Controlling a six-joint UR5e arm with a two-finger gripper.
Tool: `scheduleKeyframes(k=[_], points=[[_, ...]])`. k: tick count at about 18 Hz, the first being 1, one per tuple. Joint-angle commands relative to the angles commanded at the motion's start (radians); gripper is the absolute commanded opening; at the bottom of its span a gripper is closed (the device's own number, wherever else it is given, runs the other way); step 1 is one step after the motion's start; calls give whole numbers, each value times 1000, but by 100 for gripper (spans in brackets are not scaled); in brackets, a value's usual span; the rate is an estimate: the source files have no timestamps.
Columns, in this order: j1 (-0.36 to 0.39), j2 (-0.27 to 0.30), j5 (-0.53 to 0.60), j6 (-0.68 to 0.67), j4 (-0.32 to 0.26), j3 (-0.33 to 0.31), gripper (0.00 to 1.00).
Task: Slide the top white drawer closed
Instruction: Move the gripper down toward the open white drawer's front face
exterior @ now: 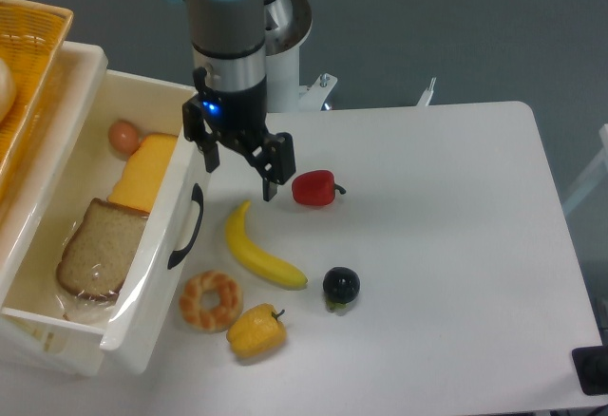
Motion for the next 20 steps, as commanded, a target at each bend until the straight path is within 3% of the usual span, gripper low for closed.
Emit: scheduleKeyframes(k=[20], points=[[57, -90, 12, 2, 8, -2, 100]])
